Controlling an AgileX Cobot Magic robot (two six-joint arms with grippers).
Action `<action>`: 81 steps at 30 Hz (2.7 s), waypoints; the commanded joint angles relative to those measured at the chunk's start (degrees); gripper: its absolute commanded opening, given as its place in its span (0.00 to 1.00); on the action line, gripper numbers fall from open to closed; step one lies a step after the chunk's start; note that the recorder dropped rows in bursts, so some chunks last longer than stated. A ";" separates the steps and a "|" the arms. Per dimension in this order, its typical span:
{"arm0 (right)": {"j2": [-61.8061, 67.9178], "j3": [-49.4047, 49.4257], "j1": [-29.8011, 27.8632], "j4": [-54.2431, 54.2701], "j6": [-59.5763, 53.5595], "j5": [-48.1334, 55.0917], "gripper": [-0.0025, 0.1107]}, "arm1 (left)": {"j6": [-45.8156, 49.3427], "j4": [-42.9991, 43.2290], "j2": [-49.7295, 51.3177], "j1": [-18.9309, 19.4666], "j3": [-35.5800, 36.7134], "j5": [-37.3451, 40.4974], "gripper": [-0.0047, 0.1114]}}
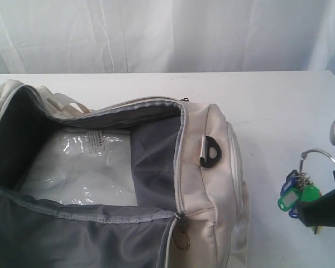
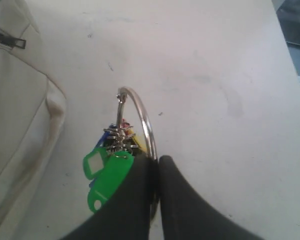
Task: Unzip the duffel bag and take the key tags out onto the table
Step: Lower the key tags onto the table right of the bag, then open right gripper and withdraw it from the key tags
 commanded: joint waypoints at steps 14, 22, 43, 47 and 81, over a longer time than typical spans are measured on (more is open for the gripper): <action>9.55 5.27 0.04 -12.04 18.10 -5.70 0.02 | 0.07 -0.45 -0.36 -0.08 0.30 0.44 0.04; 13.04 5.27 0.04 -12.62 21.63 -6.12 0.02 | 0.07 -0.45 -0.36 -0.08 0.30 0.44 0.04; 13.15 7.16 0.04 -15.01 26.19 -8.19 0.25 | 0.07 -0.45 -0.36 -0.08 0.30 0.44 0.04; 13.15 7.16 0.04 -15.46 26.64 -4.30 0.39 | 0.07 -0.45 -0.36 -0.08 0.30 0.44 0.04; -22.01 7.09 0.14 -26.90 -0.49 -17.71 0.02 | -0.34 -11.72 -0.36 -0.08 4.89 -22.12 0.04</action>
